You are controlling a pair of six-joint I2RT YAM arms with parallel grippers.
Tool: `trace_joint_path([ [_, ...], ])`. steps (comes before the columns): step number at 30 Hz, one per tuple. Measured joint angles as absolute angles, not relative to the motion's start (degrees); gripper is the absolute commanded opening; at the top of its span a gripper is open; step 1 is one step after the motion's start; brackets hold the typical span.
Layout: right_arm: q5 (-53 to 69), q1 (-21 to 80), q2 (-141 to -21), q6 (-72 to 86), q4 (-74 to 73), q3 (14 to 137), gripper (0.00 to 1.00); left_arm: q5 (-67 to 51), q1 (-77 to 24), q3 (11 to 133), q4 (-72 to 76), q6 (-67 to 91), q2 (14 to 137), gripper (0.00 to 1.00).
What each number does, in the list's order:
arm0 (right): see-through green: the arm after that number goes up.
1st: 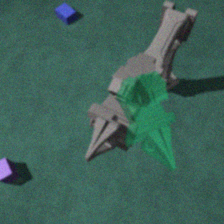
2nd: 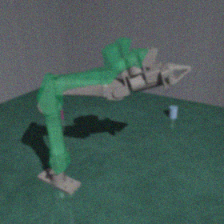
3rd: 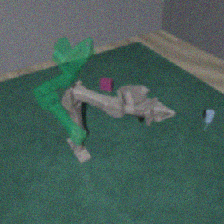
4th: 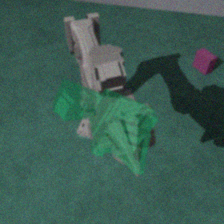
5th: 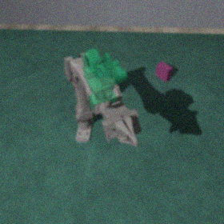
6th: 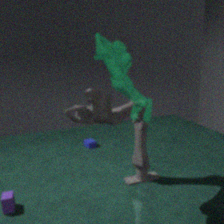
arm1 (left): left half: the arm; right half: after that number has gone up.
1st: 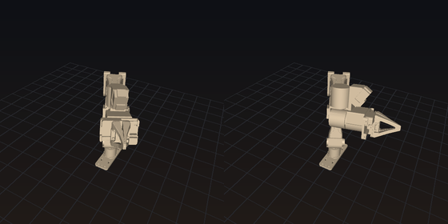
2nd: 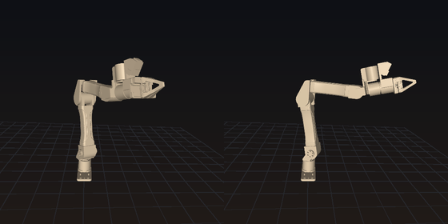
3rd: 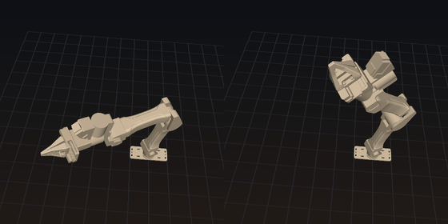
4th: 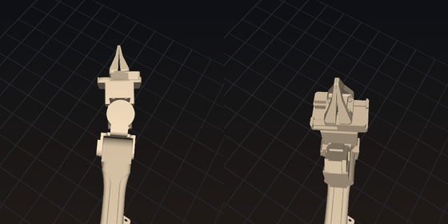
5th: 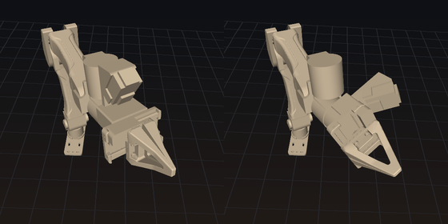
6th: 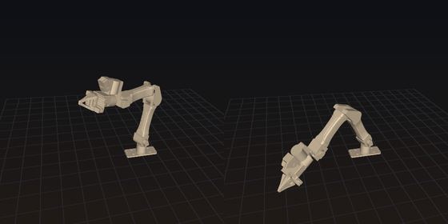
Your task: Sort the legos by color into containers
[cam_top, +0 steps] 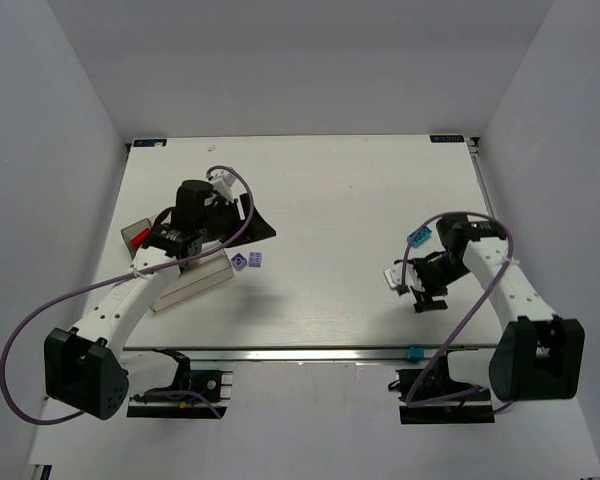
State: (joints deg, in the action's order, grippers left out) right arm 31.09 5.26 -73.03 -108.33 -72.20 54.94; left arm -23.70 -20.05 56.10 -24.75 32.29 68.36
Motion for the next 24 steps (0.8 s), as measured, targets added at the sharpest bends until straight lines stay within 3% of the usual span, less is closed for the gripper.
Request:
trace_joint_path([
  [7,26.9,5.3,-63.8,-111.8,-73.7,43.8,0.70,-23.1,-23.1,56.3,-24.2,31.1,70.5,0.73],
  [24,20.5,5.3,-63.8,-112.7,-71.2,33.9,0.66,-21.3,-27.3,54.3,-22.2,31.0,69.8,0.73],
])
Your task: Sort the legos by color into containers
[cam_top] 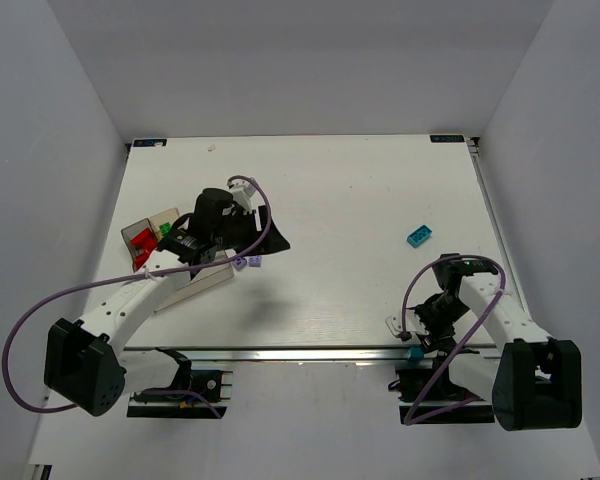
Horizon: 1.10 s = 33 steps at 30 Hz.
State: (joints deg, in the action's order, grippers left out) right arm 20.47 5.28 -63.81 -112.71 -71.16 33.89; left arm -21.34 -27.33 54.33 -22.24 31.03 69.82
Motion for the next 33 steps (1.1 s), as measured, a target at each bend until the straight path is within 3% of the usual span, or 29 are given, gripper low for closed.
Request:
trace_joint_path([
  [22,25.7,5.8,-59.4,-112.7,-66.1,28.3,0.62,-19.0,-29.6,51.9,-22.9,32.9,66.3,0.73],
  [33,30.3,6.5,-57.3,-113.1,-64.8,24.3,0.67,-18.5,-30.1,49.9,-24.5,33.5,62.0,0.73],
])
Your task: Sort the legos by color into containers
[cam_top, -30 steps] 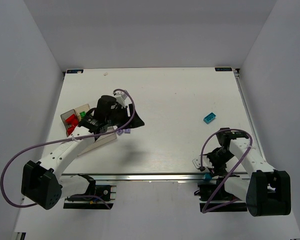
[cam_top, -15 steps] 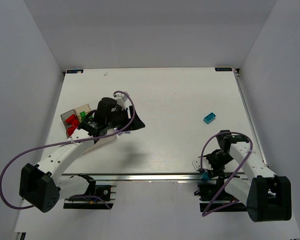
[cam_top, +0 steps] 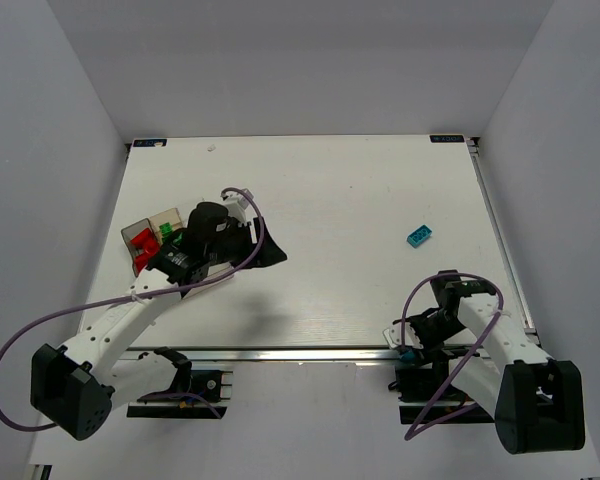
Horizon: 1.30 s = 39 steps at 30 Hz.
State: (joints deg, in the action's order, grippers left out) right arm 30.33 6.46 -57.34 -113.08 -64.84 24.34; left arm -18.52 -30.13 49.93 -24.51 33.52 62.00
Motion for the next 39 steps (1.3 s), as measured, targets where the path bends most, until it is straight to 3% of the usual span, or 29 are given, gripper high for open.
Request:
trace_joint_path([
  [6,32.1,6.5,-56.7,-113.2,-65.0,23.6,0.60,-18.3,-30.1,49.1,-25.1,34.1,60.4,0.73],
  [10,32.2,6.5,-56.4,-113.5,-65.0,23.5,0.25,-18.0,-30.4,49.1,-25.1,34.3,60.3,0.73],
  [19,32.2,6.5,-54.0,-113.6,-65.0,23.5,0.03,-17.6,-30.6,49.1,-25.2,34.5,60.2,0.73],
  [27,38.2,6.5,-53.7,-113.8,-66.9,23.9,0.00,-17.5,-30.6,49.1,-25.1,34.5,60.2,0.73],
  [39,59.4,11.9,-60.8,-113.8,-73.3,30.0,0.00,-15.7,-30.6,50.4,-25.3,32.3,60.2,0.73],
])
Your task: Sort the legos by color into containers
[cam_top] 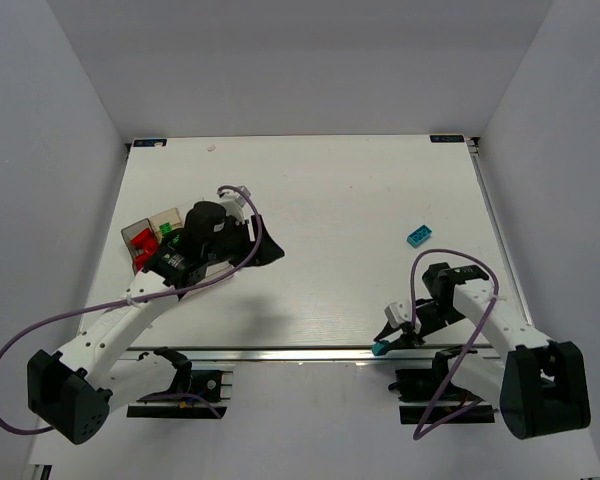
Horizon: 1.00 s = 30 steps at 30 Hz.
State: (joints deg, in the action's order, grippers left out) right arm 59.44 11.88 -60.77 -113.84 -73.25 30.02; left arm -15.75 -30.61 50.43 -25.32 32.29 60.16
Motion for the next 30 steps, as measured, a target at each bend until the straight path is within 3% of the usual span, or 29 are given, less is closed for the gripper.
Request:
trace_joint_path([
  [3,64.7,13.0,-64.6,-113.8,-70.6,31.6,0.00,-12.8,-30.6,52.1,-25.6,31.5,58.7,0.73],
  [7,68.3,15.2,-65.3,-113.1,-55.5,32.0,0.00,-7.5,-30.6,56.5,-27.1,30.5,55.5,0.72],
  [13,63.7,24.7,-72.0,-75.7,-7.7,34.8,0.00,1.1,-30.6,66.2,-29.1,29.6,53.7,0.72],
  [20,49.5,34.8,-99.1,-37.0,10.0,69.0,0.00,9.9,-30.6,71.1,-31.7,29.6,52.4,0.72],
  [30,38.2,46.6,-128.8,-9.9,14.0,110.0,0.00,15.6,-30.6,73.7,-36.6,29.6,52.3,0.72],
])
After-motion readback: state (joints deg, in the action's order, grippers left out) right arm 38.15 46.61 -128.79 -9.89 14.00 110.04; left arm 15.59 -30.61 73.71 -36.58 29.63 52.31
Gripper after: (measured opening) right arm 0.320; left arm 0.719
